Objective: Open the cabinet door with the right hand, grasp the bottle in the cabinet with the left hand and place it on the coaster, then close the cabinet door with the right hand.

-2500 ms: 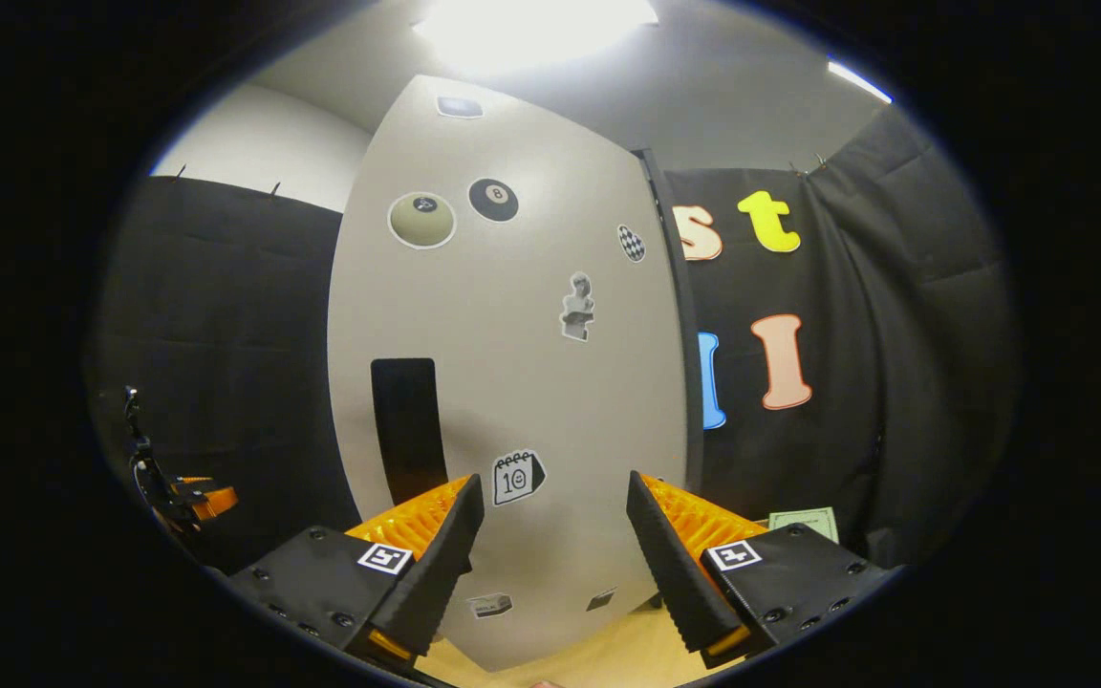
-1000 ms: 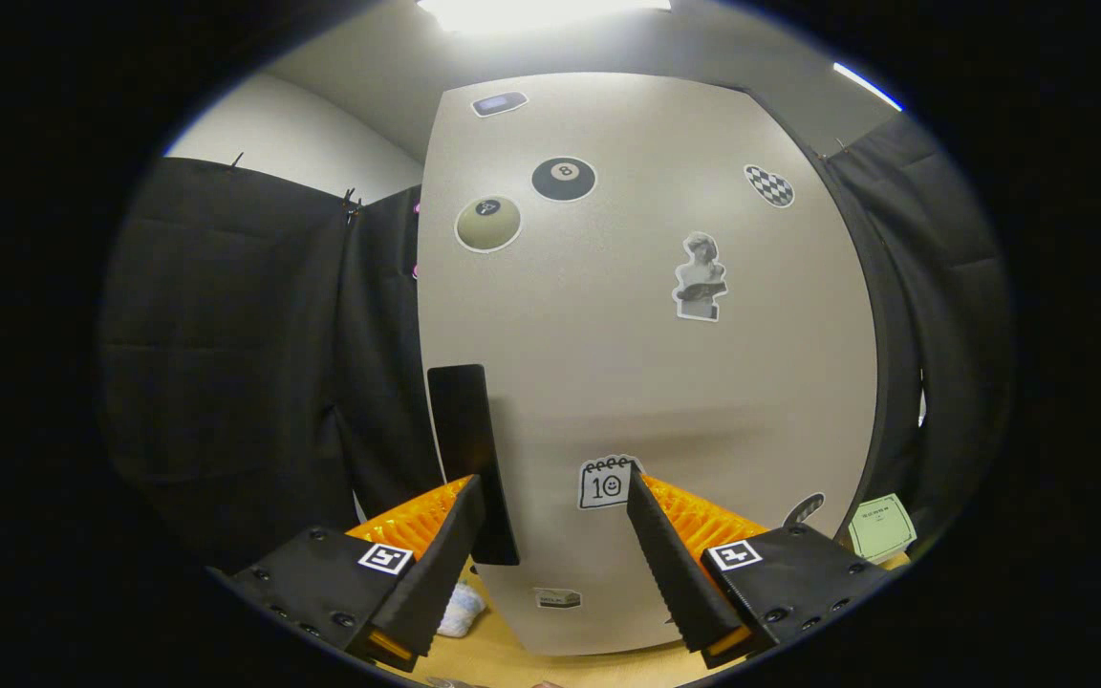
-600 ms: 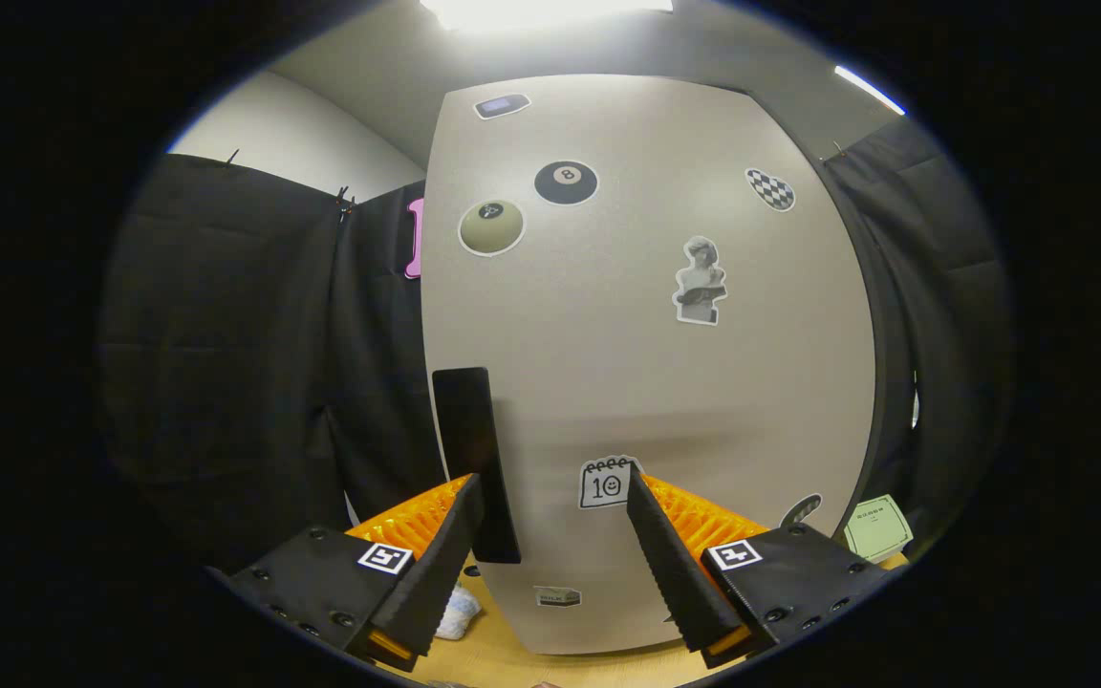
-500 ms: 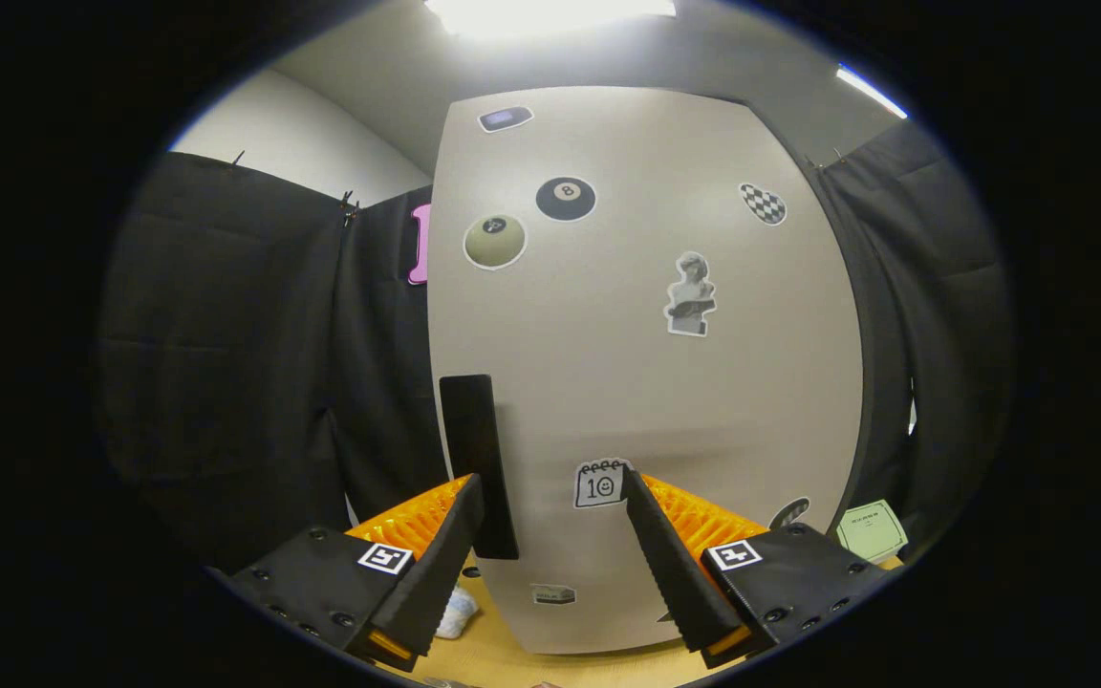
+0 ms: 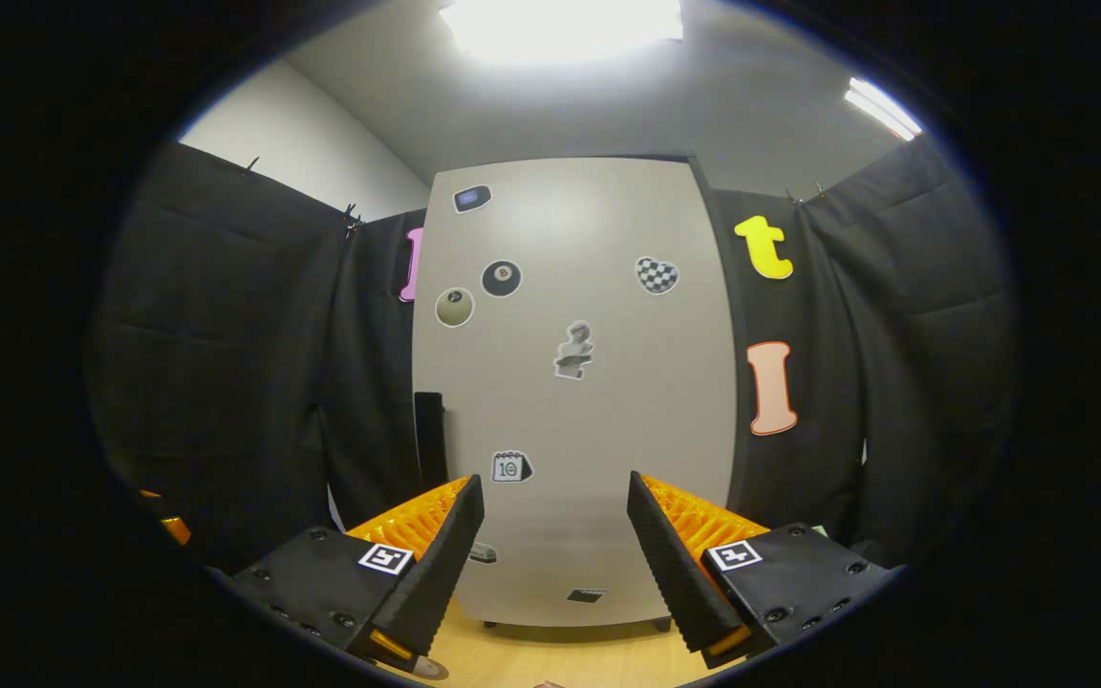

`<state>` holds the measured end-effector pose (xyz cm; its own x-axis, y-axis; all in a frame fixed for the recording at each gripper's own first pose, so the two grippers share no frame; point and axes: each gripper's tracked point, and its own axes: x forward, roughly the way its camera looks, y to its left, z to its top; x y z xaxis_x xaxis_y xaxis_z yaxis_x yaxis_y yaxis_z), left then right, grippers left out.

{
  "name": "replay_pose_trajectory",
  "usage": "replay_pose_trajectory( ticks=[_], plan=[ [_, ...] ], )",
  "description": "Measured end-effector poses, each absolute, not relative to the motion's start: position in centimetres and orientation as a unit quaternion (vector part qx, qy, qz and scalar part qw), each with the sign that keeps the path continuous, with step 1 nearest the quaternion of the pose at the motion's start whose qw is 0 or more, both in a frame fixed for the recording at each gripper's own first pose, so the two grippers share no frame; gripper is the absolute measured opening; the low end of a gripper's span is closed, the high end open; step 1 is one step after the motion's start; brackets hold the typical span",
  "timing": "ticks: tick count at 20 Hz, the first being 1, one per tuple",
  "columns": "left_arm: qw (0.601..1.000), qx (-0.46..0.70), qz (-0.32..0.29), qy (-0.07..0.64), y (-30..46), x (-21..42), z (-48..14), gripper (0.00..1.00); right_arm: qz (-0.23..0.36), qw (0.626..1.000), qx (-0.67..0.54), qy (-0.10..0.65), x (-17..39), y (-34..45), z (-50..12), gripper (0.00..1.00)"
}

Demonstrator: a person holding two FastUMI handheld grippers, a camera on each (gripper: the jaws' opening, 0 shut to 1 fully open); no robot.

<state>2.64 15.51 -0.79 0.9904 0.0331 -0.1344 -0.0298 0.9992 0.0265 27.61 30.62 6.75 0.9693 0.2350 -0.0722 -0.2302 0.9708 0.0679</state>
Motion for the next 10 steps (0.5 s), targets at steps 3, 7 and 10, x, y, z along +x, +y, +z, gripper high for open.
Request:
replay_pose_trajectory(
  ticks=[3, 7, 10],
  plan=[
    [0.998, 0.012, -0.016, 0.058, 11.8, 4.0, 0.3, 0.9, 0.093, 0.994, 0.032, 0.038, 25.6, 26.0, 7.2, 0.96],
    [0.998, 0.016, -0.047, 0.045, 7.7, 5.1, 1.8, 0.89, 0.059, 0.997, 0.026, 0.039, 23.3, 20.1, 6.8, 0.96],
    [0.998, 0.018, -0.056, 0.036, 5.6, 5.7, 2.7, 0.9, 0.041, 0.998, 0.016, 0.042, 22.2, 16.4, 6.0, 0.96]
  ],
)
